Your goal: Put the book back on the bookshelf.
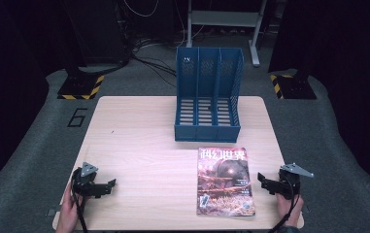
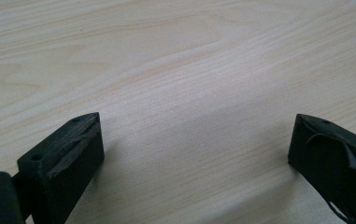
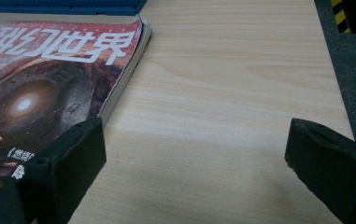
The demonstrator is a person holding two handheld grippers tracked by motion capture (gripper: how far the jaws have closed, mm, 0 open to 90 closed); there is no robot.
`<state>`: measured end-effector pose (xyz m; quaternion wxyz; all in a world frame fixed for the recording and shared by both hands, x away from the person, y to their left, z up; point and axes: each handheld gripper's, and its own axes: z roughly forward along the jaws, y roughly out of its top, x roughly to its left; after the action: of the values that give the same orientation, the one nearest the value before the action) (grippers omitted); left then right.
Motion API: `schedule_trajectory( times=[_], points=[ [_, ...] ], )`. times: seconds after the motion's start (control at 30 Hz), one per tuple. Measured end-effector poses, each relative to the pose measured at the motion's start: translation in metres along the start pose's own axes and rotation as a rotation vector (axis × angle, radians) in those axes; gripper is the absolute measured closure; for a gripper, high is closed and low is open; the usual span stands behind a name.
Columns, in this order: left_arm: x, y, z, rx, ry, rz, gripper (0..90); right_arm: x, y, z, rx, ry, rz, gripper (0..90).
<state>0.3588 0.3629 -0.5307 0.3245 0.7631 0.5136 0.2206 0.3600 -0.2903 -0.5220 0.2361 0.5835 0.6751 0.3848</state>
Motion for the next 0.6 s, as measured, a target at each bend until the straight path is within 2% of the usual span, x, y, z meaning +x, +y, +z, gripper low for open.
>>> schedule_trajectory(
  times=[0.03, 0.17, 0.23, 0.37, 0.47, 0.6],
  points=[
    [-0.001, -0.001, 0.001, -0.018, -0.001, 0.003, 3.3, 0.000, 0.000, 0.001, 0.004, 0.001, -0.008, 5.3],
    [-0.003, 0.000, 0.002, -0.003, -0.029, 0.025, 1.5, 0.004, 0.001, 0.003, 0.042, 0.008, -0.021, 5.9],
    [-0.004, 0.000, 0.002, -0.013, -0.030, 0.029, 1.4, 0.005, 0.001, 0.004, 0.057, 0.027, -0.030, 6.3],
    [-0.005, -0.001, 0.001, -0.012, -0.031, 0.029, 1.4, 0.008, 0.000, 0.003, 0.068, 0.105, -0.028, 11.2],
    [-0.004, -0.001, 0.001, -0.007, -0.036, 0.037, 1.5, 0.018, 0.001, 0.002, 0.091, 0.143, -0.039, 14.5],
    [-0.004, 0.000, 0.002, -0.004, -0.042, 0.044, 0.9, 0.039, 0.003, 0.003, 0.136, 0.173, -0.089, 21.3]
  ],
)
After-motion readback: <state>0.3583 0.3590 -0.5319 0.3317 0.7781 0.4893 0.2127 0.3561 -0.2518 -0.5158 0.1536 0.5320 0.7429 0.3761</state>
